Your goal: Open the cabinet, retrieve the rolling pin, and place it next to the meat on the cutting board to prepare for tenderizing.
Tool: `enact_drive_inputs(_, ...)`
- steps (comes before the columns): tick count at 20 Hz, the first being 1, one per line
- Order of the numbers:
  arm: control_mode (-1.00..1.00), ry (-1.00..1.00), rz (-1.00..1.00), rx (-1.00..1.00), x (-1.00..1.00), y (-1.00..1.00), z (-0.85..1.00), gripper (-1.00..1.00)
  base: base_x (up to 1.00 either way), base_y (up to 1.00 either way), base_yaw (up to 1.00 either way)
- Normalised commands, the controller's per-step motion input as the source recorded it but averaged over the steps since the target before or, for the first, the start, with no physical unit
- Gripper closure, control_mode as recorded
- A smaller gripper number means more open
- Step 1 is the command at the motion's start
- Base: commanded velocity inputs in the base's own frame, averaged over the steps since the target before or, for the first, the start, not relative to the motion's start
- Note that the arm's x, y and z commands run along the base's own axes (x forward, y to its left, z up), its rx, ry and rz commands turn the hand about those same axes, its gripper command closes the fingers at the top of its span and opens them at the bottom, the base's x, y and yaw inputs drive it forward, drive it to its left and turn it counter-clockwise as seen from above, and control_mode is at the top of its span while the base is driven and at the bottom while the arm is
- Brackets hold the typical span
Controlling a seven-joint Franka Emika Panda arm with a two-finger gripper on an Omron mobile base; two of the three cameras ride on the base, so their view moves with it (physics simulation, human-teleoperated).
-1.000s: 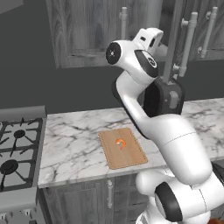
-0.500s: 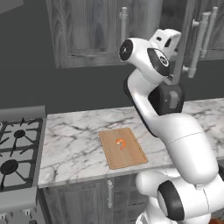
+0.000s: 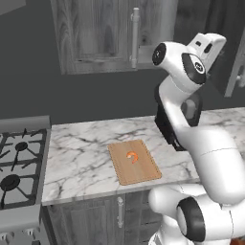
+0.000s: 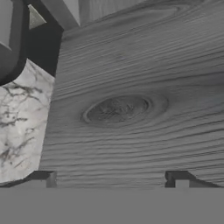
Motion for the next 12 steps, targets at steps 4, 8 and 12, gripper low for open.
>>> enact_drive_inputs(4,-1.0,0.06,-0.11,0.0,0.03,-0.67,0.0,-1.0,0.0,0.0,0.0)
enact_drive_inputs(8,-1.0,0.02,-0.06,0.0,0.05,-0.55,0.0,-1.0,0.0,0.0,0.0)
enact_drive_inputs(12,-1.0,0.0,0.0,0.0,0.0,-0.14,0.0,-1.0,0.0,0.0,0.0)
